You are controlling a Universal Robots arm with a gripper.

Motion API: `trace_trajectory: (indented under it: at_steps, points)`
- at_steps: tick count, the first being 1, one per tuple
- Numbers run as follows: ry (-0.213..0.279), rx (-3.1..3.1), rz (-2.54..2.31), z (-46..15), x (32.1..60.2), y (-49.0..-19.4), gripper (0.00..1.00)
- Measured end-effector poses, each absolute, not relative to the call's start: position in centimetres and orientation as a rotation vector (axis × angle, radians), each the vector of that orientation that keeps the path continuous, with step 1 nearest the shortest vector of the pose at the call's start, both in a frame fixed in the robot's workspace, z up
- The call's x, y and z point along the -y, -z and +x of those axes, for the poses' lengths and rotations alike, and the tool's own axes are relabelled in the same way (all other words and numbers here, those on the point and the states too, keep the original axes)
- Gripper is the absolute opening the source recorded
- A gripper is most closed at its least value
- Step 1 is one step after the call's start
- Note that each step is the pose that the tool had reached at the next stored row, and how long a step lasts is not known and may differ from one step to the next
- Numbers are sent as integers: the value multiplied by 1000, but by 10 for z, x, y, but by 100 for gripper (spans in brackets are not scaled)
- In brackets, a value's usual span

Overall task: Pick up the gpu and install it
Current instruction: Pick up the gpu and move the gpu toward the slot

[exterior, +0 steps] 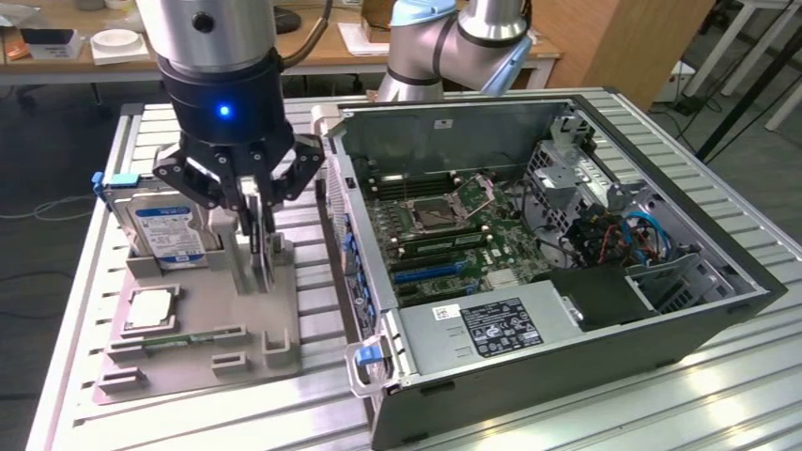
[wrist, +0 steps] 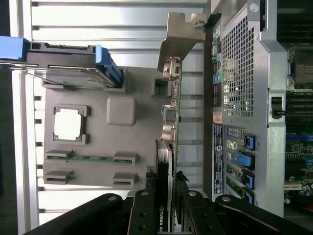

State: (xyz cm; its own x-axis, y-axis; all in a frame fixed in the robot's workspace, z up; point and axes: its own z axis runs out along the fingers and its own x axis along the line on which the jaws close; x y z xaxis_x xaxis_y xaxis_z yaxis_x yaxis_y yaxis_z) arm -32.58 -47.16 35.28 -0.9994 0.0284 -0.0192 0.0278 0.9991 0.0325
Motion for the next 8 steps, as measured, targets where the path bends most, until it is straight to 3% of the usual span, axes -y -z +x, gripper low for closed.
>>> trace_trajectory:
  at_steps: [8]
  points:
    - [-50,-3121,44,-326,472,-361,26]
